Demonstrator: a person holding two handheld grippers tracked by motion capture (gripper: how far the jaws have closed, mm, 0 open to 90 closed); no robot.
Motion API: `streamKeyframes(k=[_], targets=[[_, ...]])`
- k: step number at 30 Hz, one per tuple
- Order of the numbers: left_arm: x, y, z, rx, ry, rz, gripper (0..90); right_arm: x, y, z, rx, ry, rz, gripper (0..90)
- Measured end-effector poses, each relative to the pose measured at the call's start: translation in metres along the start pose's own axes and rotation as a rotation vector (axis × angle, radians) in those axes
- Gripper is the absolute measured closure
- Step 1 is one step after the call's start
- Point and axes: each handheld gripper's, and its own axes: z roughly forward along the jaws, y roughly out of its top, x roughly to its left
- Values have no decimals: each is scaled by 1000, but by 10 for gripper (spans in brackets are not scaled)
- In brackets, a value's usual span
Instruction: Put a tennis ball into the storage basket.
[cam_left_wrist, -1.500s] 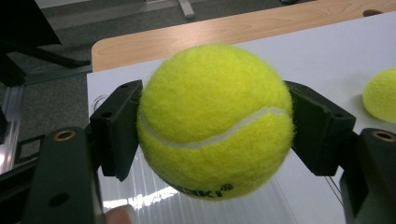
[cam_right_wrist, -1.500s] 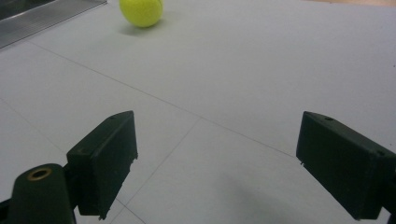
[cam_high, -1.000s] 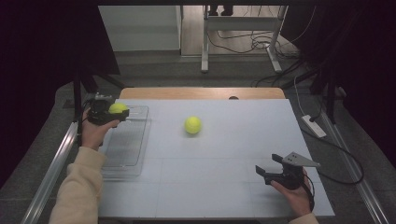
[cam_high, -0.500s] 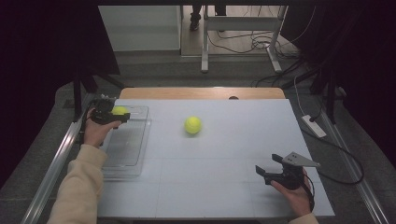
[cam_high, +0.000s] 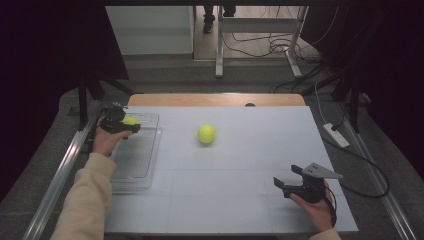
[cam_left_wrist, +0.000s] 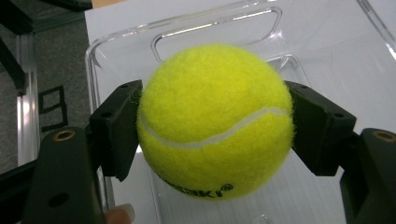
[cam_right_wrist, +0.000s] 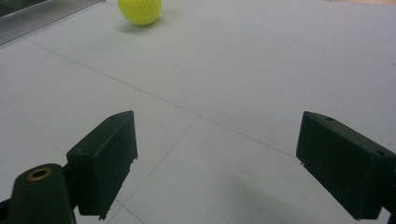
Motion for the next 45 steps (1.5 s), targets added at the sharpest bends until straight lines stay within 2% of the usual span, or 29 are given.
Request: streamKeyframes(k=[9, 24, 26, 28, 32, 38, 39, 41, 45], targets=[[0, -1, 7, 52, 6, 16, 266, 0, 0, 0, -1, 0, 1, 124], [-2, -1, 4, 31, 27, 23, 259, 0, 0, -1, -2, -1, -2, 125], [-2, -1, 3, 17, 29, 25, 231, 0, 0, -1, -2, -1, -2, 124], [-3, 0, 0, -7, 6, 17, 176, 0, 0, -1, -1, -1, -1, 124], [-8, 1, -12, -56, -8, 16, 123, 0, 0, 0, 0, -1, -1, 124], [-15, -2, -32, -142, -55, 26, 113, 0, 0, -1, -3, -2, 2, 124], [-15, -2, -32, -142, -55, 26, 118, 0, 0, -1, -3, -2, 2, 124], [-19, -5, -42, -180, -87, 31, 119, 0, 0, -1, -3, -2, 2, 125], [-25, -10, -46, -200, -118, 52, 124, 0, 0, -1, -2, -2, 1, 124]])
